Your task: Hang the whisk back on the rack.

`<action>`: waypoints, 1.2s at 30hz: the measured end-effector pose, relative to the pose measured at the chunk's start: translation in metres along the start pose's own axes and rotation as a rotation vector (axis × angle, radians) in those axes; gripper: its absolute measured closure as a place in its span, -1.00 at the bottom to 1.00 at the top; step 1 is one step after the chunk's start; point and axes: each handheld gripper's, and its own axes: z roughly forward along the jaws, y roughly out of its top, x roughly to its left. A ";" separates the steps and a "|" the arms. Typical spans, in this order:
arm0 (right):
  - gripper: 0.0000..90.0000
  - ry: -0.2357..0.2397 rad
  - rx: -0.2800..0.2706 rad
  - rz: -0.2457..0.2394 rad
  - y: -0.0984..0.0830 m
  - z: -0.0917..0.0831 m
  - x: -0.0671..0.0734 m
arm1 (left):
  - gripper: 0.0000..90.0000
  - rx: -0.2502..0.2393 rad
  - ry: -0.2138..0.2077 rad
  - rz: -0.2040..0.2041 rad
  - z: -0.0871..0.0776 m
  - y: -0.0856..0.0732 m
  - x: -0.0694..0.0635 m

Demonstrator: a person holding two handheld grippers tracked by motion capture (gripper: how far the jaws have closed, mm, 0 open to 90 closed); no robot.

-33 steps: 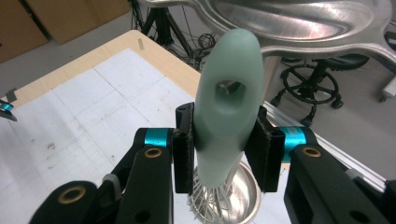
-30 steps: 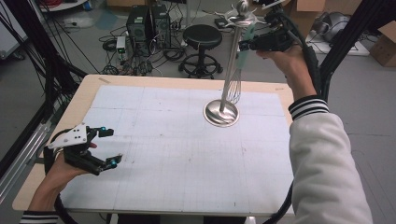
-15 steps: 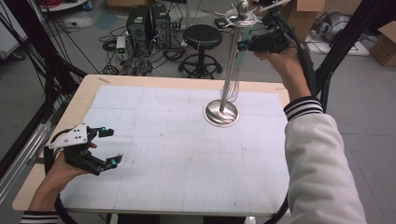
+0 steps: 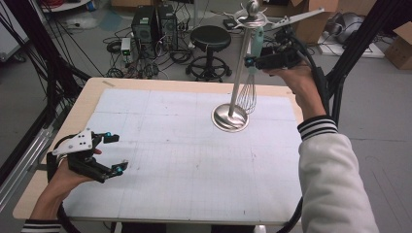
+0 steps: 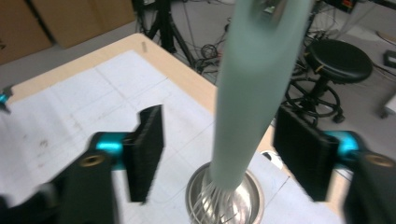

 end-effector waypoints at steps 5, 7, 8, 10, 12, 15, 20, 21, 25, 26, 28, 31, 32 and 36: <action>-0.82 0.072 -0.025 -0.015 -0.025 0.001 0.005 | -0.96 0.002 -0.001 0.005 0.001 0.001 -0.002; -1.00 0.079 -0.049 -0.054 -0.037 0.001 0.010 | -0.96 -0.001 -0.002 0.000 0.002 0.001 -0.002; -1.00 0.089 -0.061 -0.057 -0.043 0.000 0.012 | -0.96 0.000 -0.003 0.000 0.002 0.001 -0.002; -1.00 0.103 -0.085 -0.068 -0.054 -0.001 0.015 | -0.96 0.002 0.000 0.001 0.002 0.001 -0.003; -1.00 0.120 -0.112 -0.081 -0.066 -0.004 0.019 | -0.96 -0.001 -0.003 0.001 0.002 0.001 -0.004; -1.00 0.140 -0.148 -0.107 -0.083 -0.008 0.026 | -0.96 -0.007 -0.004 0.000 0.001 0.002 -0.005; -1.00 0.179 -0.193 -0.136 -0.118 -0.011 0.039 | -0.96 -0.023 -0.003 -0.001 -0.002 0.002 -0.006; -1.00 0.183 -0.202 -0.139 -0.125 -0.011 0.041 | -0.96 -0.027 -0.003 0.000 -0.003 0.002 -0.007; -1.00 0.191 -0.218 -0.150 -0.155 -0.011 0.051 | -0.96 -0.043 0.001 -0.001 -0.006 0.002 -0.008; -1.00 0.191 -0.212 -0.155 -0.163 -0.011 0.053 | -0.96 -0.055 -0.002 -0.006 -0.007 0.000 -0.008; -1.00 0.197 -0.213 -0.157 -0.177 -0.009 0.057 | -0.96 -0.070 -0.009 -0.019 -0.008 -0.003 -0.008; -1.00 0.198 -0.246 -0.143 -0.198 -0.008 0.062 | -0.96 -0.061 0.000 -0.025 -0.010 -0.007 -0.009; -1.00 0.188 -0.251 -0.143 -0.205 -0.007 0.064 | -0.96 -0.065 -0.002 -0.025 -0.010 -0.007 -0.009; -1.00 0.182 -0.271 -0.119 -0.229 -0.002 0.067 | -0.96 -0.074 0.003 -0.027 -0.013 -0.009 -0.011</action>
